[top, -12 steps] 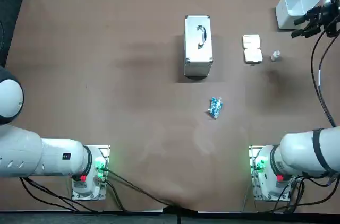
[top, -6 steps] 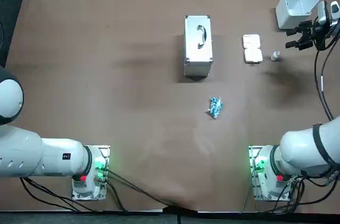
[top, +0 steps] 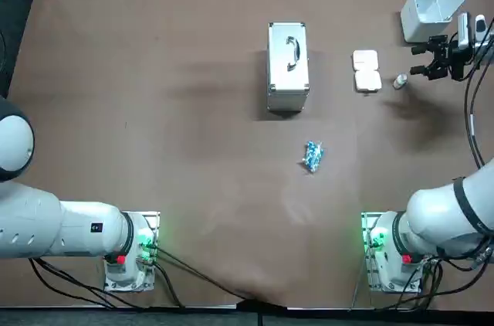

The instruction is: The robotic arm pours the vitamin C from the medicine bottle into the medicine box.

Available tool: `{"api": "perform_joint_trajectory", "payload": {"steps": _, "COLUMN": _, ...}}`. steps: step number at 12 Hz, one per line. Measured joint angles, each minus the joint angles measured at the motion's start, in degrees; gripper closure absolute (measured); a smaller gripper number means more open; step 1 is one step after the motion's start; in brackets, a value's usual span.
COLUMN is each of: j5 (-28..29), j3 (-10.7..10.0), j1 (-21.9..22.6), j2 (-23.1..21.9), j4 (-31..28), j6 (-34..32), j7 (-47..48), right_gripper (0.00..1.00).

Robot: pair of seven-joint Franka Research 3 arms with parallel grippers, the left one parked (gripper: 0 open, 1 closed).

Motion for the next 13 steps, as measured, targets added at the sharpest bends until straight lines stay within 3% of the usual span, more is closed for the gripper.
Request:
{"api": "perform_joint_trajectory", "payload": {"steps": 7, "j5": 6.71, "j3": 0.02, "j1": -3.51, "j2": 11.58, "j4": 7.36, "j6": -7.75, "j7": -9.08, "right_gripper": 0.0}}
{"api": "perform_joint_trajectory", "payload": {"steps": 13, "j5": 9.85, "j3": 0.05, "j1": -4.66, "j2": 14.48, "j4": 8.55, "j6": -10.36, "j7": -9.3, "right_gripper": 0.0}}
